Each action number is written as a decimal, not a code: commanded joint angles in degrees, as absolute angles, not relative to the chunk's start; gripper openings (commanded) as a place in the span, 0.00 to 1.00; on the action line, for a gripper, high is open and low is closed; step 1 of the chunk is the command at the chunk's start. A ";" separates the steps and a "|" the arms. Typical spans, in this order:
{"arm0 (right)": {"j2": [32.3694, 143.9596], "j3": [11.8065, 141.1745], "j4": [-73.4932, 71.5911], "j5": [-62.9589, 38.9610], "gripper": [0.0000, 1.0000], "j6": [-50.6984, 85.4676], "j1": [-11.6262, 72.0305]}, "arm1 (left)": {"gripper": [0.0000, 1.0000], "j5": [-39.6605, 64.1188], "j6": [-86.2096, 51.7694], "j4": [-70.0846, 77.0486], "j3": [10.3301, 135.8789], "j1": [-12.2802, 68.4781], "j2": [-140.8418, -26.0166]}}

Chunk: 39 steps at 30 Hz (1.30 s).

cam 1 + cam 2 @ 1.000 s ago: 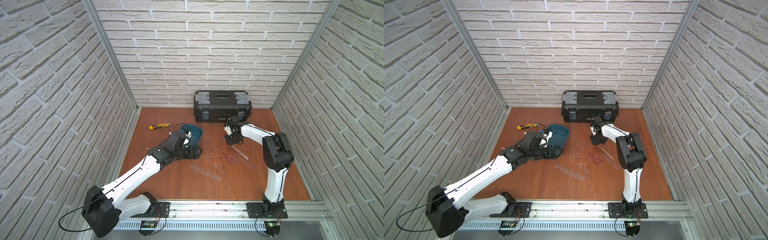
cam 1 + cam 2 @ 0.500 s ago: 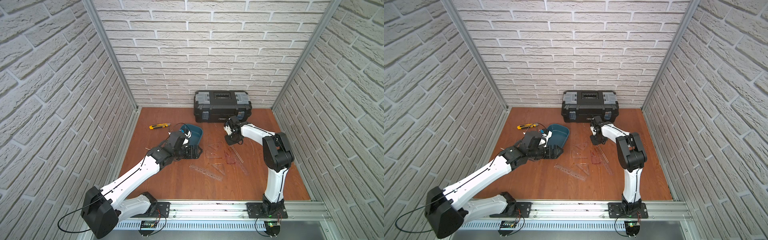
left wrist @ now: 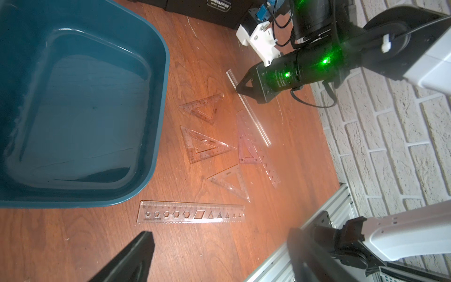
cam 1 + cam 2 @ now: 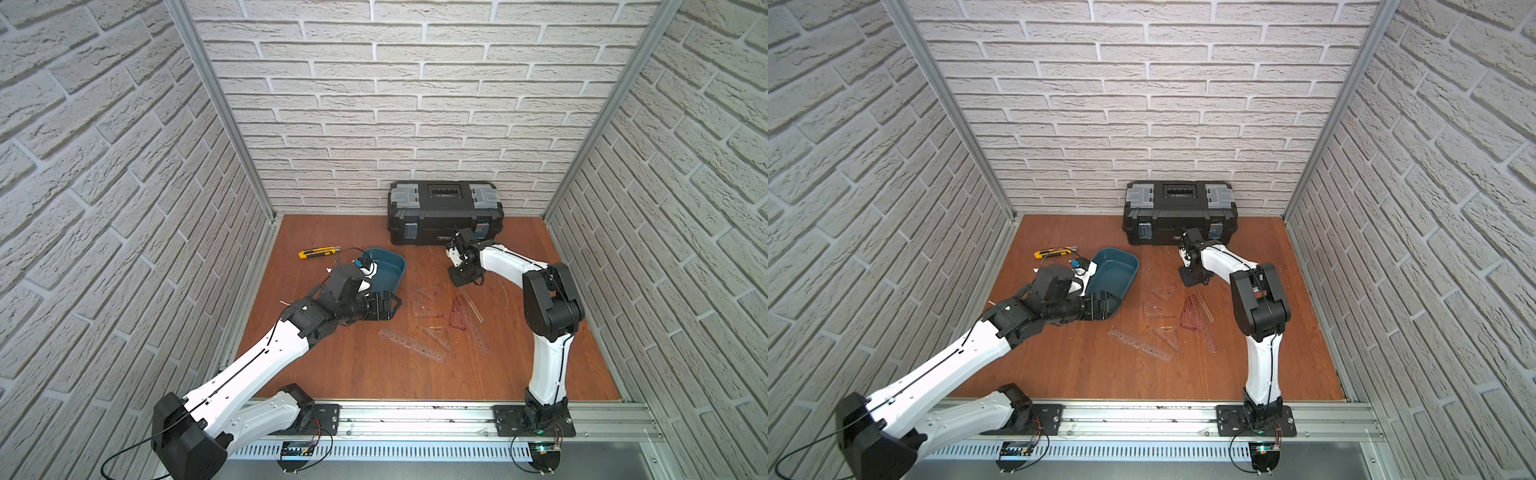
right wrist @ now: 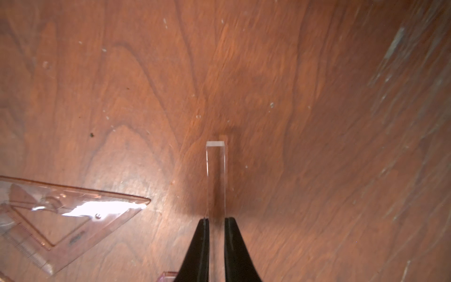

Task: Put the scattered rulers into the storage box
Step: Place the ruler in the storage box.

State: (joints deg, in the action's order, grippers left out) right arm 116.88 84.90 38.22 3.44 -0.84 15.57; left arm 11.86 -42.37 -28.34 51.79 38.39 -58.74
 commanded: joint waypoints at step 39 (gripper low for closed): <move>116.00 96.22 13.54 -4.01 0.03 67.65 36.23 | 0.93 -3.21 -49.15 -40.93 46.10 38.62 -34.93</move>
State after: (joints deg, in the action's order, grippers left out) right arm 115.35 93.60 16.58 -6.02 65.30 36.16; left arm -2.22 -49.10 -40.58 46.54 38.39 -35.16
